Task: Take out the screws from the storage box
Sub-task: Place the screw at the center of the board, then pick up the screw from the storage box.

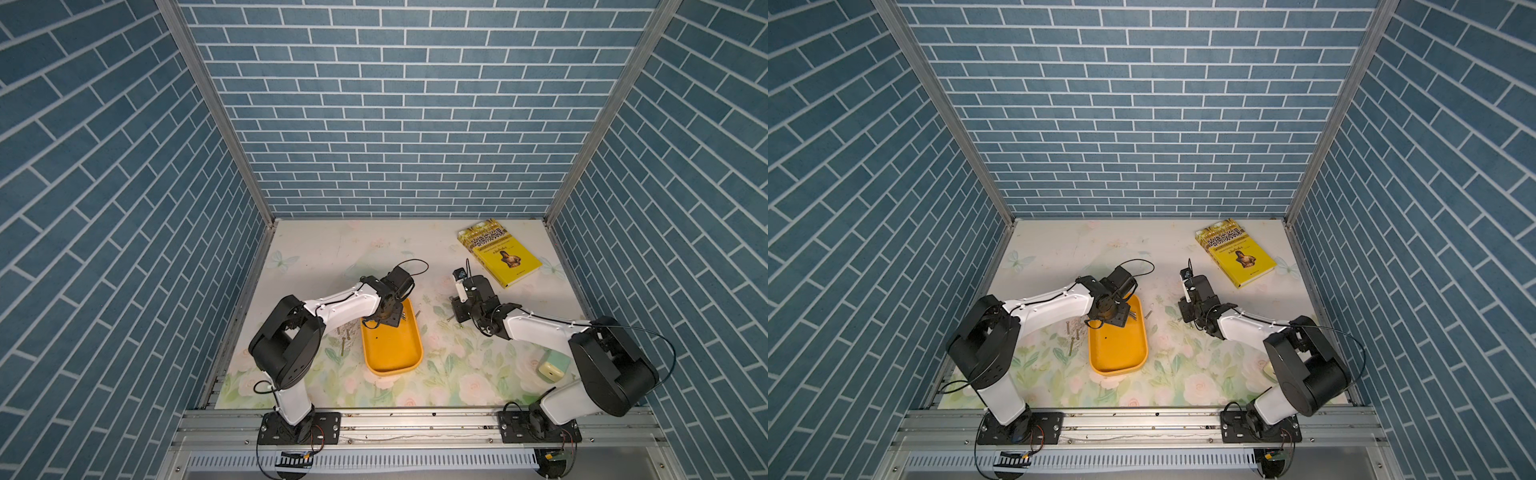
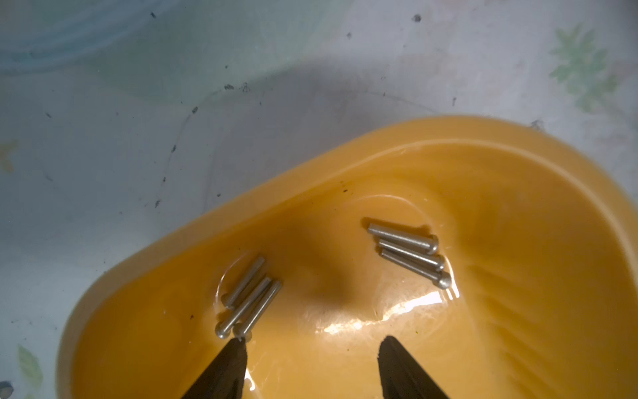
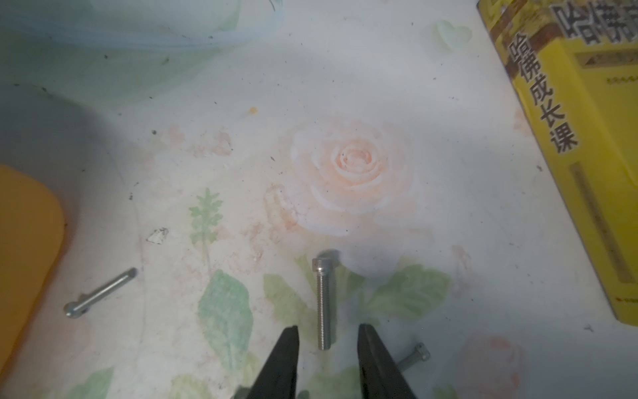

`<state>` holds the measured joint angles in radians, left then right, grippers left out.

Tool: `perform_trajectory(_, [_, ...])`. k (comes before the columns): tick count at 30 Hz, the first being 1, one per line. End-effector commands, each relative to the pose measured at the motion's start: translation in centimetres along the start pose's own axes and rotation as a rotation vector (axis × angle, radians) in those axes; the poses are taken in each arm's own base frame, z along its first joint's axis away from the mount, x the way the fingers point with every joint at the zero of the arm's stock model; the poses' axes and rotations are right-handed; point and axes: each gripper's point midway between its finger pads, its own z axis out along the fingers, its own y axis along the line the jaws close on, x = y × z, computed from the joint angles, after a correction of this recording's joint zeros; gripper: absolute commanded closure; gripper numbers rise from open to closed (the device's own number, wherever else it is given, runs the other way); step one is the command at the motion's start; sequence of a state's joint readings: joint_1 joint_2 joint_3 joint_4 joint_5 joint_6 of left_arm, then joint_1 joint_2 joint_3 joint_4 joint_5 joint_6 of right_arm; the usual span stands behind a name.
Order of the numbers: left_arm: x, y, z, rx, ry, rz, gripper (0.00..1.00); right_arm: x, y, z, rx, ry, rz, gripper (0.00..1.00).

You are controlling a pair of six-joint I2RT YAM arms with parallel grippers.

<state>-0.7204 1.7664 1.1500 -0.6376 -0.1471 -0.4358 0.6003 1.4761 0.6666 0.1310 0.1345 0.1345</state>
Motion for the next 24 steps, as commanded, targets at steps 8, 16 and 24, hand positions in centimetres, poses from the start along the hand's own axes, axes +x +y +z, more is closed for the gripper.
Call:
perform_trajectory(8, [-0.6,0.4,1.2,-0.061,0.005,0.011,0.37,-1.7,-0.5,-1.3,0.009,-0.097,0.028,0.65])
perform_trajectory(16, [-0.6,0.9,2.0,-0.065,0.018,-0.004,0.37,-1.9,0.1,-1.2,-0.021,-0.094,0.022,0.65])
perform_trajectory(24, [0.4,1.0,2.9,-0.056,0.057,-0.014,0.47,-1.7,0.4,-0.9,-0.039,-0.083,0.017,0.64])
